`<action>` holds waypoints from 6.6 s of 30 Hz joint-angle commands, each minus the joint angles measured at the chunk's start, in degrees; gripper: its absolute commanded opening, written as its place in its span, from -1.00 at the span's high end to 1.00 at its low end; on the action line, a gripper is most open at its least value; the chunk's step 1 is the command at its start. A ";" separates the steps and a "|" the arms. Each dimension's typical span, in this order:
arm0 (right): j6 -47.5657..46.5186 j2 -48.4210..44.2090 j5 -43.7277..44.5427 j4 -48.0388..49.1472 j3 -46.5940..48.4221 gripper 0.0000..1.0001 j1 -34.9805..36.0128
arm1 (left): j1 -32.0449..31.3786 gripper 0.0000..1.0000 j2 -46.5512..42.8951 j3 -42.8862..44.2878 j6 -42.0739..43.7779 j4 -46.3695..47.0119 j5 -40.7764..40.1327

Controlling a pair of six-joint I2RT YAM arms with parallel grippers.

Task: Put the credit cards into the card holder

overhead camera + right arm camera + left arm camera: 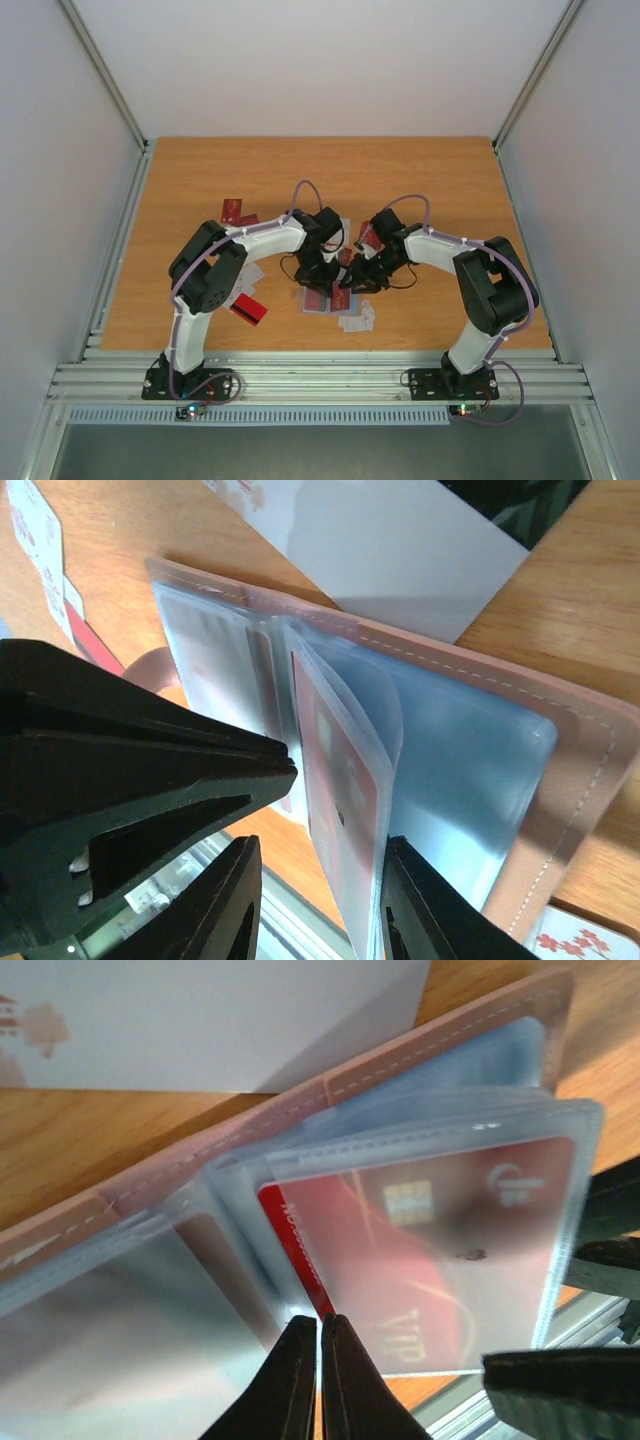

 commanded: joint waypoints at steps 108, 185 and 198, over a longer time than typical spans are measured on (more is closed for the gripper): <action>1.36 9.94 5.76 -7.23 22.77 -0.31 -20.31 | 16.44 -0.54 2.59 17.83 -3.30 7.87 1.69; -7.13 -4.25 9.31 -11.73 2.63 0.35 -16.99 | -0.88 -0.01 2.51 7.00 -9.63 19.18 1.31; -2.72 -6.56 10.03 -9.01 -3.07 0.14 -17.65 | -0.88 0.14 11.10 21.52 -1.78 11.62 -5.02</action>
